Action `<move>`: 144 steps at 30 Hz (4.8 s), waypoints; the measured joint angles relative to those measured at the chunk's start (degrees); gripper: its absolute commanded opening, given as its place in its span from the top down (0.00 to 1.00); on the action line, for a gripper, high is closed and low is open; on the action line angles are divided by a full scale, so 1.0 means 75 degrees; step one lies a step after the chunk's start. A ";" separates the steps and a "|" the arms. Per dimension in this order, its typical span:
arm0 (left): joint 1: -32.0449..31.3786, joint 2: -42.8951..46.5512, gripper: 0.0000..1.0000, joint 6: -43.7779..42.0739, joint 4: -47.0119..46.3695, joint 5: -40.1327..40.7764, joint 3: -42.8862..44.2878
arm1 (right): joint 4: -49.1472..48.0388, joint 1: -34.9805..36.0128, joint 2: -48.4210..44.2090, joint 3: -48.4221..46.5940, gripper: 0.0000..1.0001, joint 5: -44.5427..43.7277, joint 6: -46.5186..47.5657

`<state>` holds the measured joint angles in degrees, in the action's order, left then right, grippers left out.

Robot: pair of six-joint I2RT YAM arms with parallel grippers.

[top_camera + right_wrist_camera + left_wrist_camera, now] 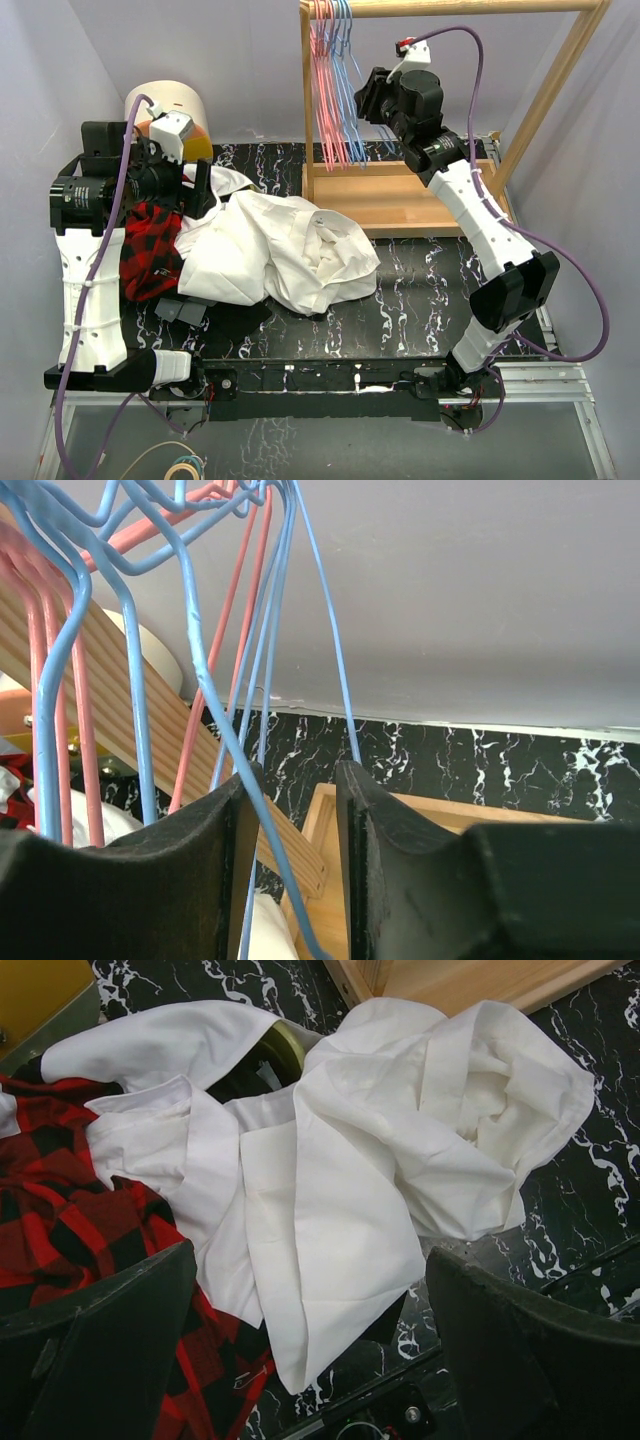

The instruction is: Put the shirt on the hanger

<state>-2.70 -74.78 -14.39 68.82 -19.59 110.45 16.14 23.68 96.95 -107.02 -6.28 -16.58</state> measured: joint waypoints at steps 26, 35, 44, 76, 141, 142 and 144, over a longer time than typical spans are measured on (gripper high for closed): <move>-0.2774 -0.1274 0.03 -0.0382 -0.0323 0.0271 -0.1090 | -0.0017 0.0029 -0.1314 0.0032 0.92 0.0122 0.0402; -0.3742 -0.1641 0.03 0.0347 -0.1600 0.1387 -0.1856 | -0.0221 0.0029 -0.2206 0.0816 0.92 -0.0221 0.0431; -0.5260 -0.2200 0.13 0.1649 -0.2821 0.3590 -0.2282 | -0.0388 0.0026 -0.4290 0.3864 0.92 -0.0799 0.0204; -0.6123 -0.3025 1.00 0.1638 -0.5004 0.6379 -0.4194 | 0.1067 0.0026 -0.9448 0.8125 0.92 -0.0259 -0.2436; -0.5167 -0.1839 1.00 0.0988 -0.2340 0.2804 -0.1728 | -0.8982 0.1475 -0.5304 1.2050 0.92 0.4587 -0.4587; -0.5141 -0.1830 1.00 0.0973 -0.2302 0.2719 -0.1728 | -0.8964 0.1559 -0.5155 1.1905 0.92 0.4567 -0.4450; -0.5094 -0.1789 1.00 0.0915 -0.2261 0.2617 -0.1728 | -0.8973 0.1661 -0.4849 1.1613 0.92 0.4505 -0.4229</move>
<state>-40.91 -88.20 -7.53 51.86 0.03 97.49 -51.16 36.14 60.58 -19.92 27.51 -48.29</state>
